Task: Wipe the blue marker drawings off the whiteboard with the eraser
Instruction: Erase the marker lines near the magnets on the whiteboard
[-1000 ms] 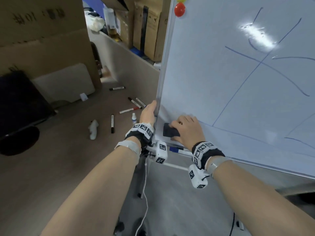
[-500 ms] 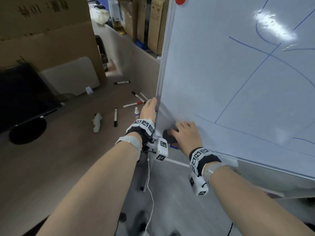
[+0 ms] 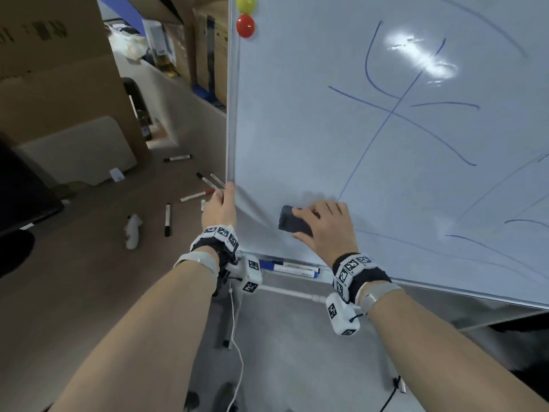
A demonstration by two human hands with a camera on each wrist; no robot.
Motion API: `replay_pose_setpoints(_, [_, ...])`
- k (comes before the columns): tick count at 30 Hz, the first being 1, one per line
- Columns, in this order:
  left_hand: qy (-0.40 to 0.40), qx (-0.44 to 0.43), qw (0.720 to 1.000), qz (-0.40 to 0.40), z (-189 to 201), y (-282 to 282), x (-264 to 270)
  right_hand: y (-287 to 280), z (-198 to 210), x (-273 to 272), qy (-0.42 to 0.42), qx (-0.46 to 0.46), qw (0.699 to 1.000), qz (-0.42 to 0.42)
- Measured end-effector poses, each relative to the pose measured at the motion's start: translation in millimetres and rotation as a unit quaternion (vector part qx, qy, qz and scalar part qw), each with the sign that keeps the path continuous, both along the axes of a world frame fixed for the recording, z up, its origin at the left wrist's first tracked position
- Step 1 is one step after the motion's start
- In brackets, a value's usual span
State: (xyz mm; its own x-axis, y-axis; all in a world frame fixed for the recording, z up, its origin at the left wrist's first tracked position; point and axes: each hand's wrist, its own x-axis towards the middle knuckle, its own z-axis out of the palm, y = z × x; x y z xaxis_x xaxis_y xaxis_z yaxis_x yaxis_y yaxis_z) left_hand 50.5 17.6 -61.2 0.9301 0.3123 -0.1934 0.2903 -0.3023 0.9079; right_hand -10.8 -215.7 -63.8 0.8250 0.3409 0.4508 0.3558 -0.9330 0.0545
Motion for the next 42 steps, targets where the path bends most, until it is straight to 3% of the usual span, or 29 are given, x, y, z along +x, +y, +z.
replay_pose_setpoints(3, [0.006, -0.019, 1.000, 0.004, -2.5, 3.3, 2.1, -3.2, -31.0, -14.0, 0.043, -0.057, 0.997, 0.030])
replay_pose_setpoints(5, [0.007, -0.016, 1.000, 0.001, -3.4, 2.5, 0.9, -7.0, -28.3, -18.2, 0.028, -0.061, 0.997, 0.025])
replay_pose_setpoints(11, [0.017, 0.069, 0.997, 0.028, 5.7, -15.7, -4.0, -49.6, 58.1, 0.8, -0.064, 0.000, 0.992, -0.105])
replay_pose_setpoints(13, [0.034, 0.106, 0.994, 0.020, 7.3, -20.0, -3.1, -67.7, 69.7, 0.2, -0.076, 0.018, 0.989, -0.127])
replay_pose_setpoints(17, [0.021, 0.136, 0.990, 0.037, 3.0, -26.4, -3.0, -74.7, 41.0, -8.2, -0.052, 0.030, 0.995, -0.082])
replay_pose_setpoints(22, [0.070, 0.191, 0.978, 0.050, -8.0, -22.5, -10.7, -66.5, -13.3, -28.2, 0.015, -0.070, 0.997, 0.002])
replay_pose_setpoints(27, [0.098, 0.207, 0.972, 0.048, -0.9, -28.9, -6.6, -76.8, 50.3, -3.3, -0.070, 0.006, 0.996, -0.059])
replay_pose_setpoints(30, [0.130, 0.198, 0.969, 0.073, 20.9, -38.2, 2.4, -75.0, 90.7, 18.0, -0.123, -0.010, 0.991, -0.048])
replay_pose_setpoints(34, [0.046, 0.137, 0.986, 0.084, 93.2, -45.7, 30.3, -65.6, 140.6, 39.4, -0.175, 0.006, 0.982, -0.076])
replay_pose_setpoints(37, [-0.018, 0.033, 0.993, 0.114, 148.3, -46.5, 57.1, -59.3, 184.1, 55.3, -0.198, 0.043, 0.973, -0.106])
replay_pose_setpoints(39, [-0.048, -0.032, 0.992, 0.116, 169.9, -47.6, 69.5, -55.7, 207.5, 65.8, -0.204, 0.071, 0.969, -0.118])
replay_pose_setpoints(42, [-0.066, -0.050, 0.992, 0.099, 175.4, -46.0, 76.4, -46.5, 218.6, 76.8, -0.206, 0.098, 0.966, -0.120])
